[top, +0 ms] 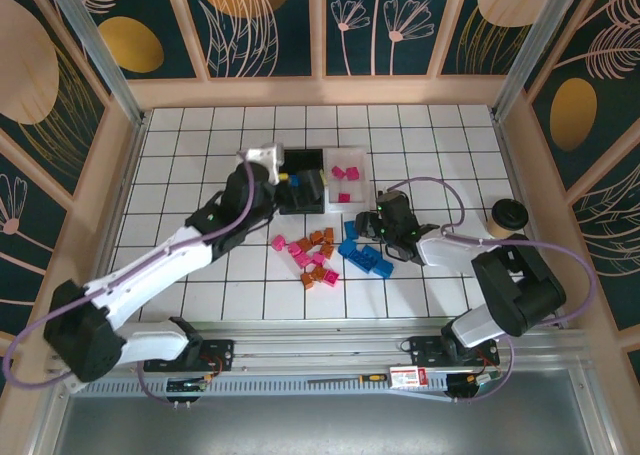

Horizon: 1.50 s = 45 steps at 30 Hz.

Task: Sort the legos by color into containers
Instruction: Pick up the lego from the center of the table, then place the lego in the container.

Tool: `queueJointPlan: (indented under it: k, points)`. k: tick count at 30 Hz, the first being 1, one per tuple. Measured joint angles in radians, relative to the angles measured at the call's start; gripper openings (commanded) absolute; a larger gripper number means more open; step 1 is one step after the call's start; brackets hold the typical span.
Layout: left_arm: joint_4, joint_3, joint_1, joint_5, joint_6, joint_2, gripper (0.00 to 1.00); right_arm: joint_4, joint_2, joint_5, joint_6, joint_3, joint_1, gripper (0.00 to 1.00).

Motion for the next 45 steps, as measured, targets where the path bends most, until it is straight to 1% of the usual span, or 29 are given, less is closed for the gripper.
queueJointPlan:
  k: [4,6,9,12,13,15,17,22,24,26,28,31,35,40,42,43,44,45]
  points:
    - [-0.026,-0.166,0.0,-0.042,-0.034,-0.141,0.99,0.0,0.044,0.005,-0.006,0.011,0.0,0.54]
    - [-0.039,-0.225,0.0,-0.066,-0.051,-0.209,0.98,0.0,0.066,0.012,-0.01,0.012,0.0,0.5]
    - [-0.057,-0.288,0.0,-0.092,-0.071,-0.292,0.98,0.0,0.085,0.027,-0.017,0.012,0.0,0.38]
    - [-0.079,-0.335,0.0,-0.114,-0.085,-0.356,0.98,0.014,0.075,0.036,-0.021,0.006,0.0,0.26]
    - [-0.085,-0.345,0.0,-0.118,-0.089,-0.369,0.99,0.016,0.067,0.038,-0.024,-0.002,0.0,0.23]
    - [-0.102,-0.369,0.0,-0.129,-0.095,-0.4,0.99,0.013,0.033,0.043,-0.029,-0.031,0.0,0.18]
    - [-0.108,-0.391,0.0,-0.138,-0.1,-0.425,0.99,-0.003,-0.022,0.043,-0.035,-0.063,0.0,0.16]
    - [-0.138,-0.451,0.0,-0.153,-0.108,-0.488,0.99,-0.083,-0.252,0.042,-0.047,-0.099,0.013,0.14]
    - [-0.158,-0.477,0.0,-0.167,-0.112,-0.52,0.98,-0.123,-0.328,0.042,-0.06,-0.072,0.058,0.14]
    - [-0.174,-0.497,0.0,-0.174,-0.117,-0.546,0.99,-0.156,-0.344,0.041,-0.076,-0.006,0.119,0.14]
    - [-0.188,-0.513,0.0,-0.179,-0.122,-0.57,0.98,-0.17,-0.309,0.034,-0.1,0.093,0.179,0.14]
    - [-0.2,-0.534,0.0,-0.183,-0.132,-0.598,0.99,-0.156,-0.17,0.014,-0.133,0.28,0.231,0.14]
    - [-0.219,-0.539,0.0,-0.182,-0.138,-0.607,0.99,-0.135,0.094,0.002,-0.168,0.518,0.235,0.15]
    - [-0.241,-0.539,0.0,-0.181,-0.145,-0.615,0.99,-0.162,0.402,0.001,-0.177,0.784,0.212,0.18]
    - [-0.243,-0.541,0.0,-0.177,-0.148,-0.62,0.98,-0.179,0.48,0.001,-0.176,0.851,0.198,0.23]
    - [-0.243,-0.544,0.0,-0.173,-0.148,-0.623,0.99,-0.192,0.515,0.001,-0.174,0.885,0.19,0.27]
    - [-0.243,-0.546,0.0,-0.169,-0.149,-0.624,0.99,-0.204,0.546,0.002,-0.172,0.916,0.184,0.33]
    - [-0.243,-0.549,0.0,-0.166,-0.149,-0.624,0.98,-0.217,0.57,0.003,-0.169,0.945,0.179,0.42]
